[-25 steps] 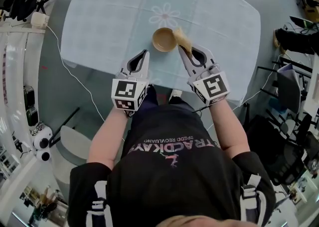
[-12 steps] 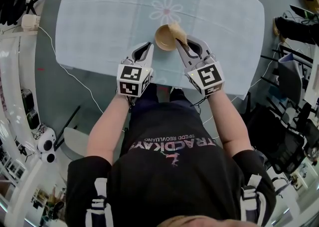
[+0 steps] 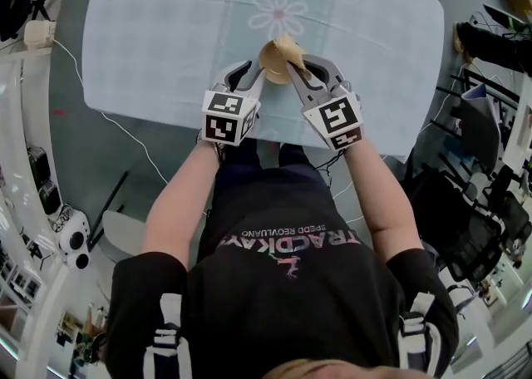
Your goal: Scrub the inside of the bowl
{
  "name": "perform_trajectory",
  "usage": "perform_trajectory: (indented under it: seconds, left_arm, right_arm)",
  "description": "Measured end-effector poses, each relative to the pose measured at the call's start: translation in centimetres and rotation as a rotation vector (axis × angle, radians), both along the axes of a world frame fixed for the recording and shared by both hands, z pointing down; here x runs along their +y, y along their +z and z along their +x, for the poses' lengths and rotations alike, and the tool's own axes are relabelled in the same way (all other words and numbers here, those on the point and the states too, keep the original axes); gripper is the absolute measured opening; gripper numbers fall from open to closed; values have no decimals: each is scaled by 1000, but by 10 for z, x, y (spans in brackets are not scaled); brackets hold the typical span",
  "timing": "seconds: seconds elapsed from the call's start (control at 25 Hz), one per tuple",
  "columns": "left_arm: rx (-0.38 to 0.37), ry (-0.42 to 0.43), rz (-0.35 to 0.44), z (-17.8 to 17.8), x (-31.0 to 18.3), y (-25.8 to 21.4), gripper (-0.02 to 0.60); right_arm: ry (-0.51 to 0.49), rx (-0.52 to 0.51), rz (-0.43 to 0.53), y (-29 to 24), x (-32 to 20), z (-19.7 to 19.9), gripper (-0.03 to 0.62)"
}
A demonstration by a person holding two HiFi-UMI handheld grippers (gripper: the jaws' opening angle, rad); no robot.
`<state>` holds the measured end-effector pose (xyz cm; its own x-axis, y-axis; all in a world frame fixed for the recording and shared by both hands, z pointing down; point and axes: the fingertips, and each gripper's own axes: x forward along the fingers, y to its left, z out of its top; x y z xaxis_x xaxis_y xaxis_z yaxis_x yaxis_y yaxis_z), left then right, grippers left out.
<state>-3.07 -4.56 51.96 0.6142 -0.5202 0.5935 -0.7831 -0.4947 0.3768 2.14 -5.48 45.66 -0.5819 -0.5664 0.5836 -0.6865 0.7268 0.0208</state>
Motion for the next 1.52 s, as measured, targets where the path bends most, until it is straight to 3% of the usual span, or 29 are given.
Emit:
perform_trajectory:
  seconds: [0.2,0.44,0.68,0.8,1.04,1.28,1.52]
  left_arm:
    - [-18,-2,-48,5,-4,23,133]
    - [13,-18,-124,9,-8,42,130]
    - [14,-41,-138,7,-10,45,49]
    - [19,-59,-151,9,-14,46,40]
    - [-50,-47,-117,13,-16,45,35]
    - [-126,-15,-66,17,-13,44,35]
    - [-121,-24,-51,18,-13,46,38]
  right_arm:
    - [-52,89,-29,23,2,-1,33]
    - [-174,273,-22,48,3,-6,34]
    - [-254,452,-38,73,5,-6,34]
    - [-305,517,-50,84,6,-7,34]
    - [-474,766,3,108,12,-2,34]
    - [-574,935,64,116,7,2,32]
    - [-633,1018,-8,119,2,5,33]
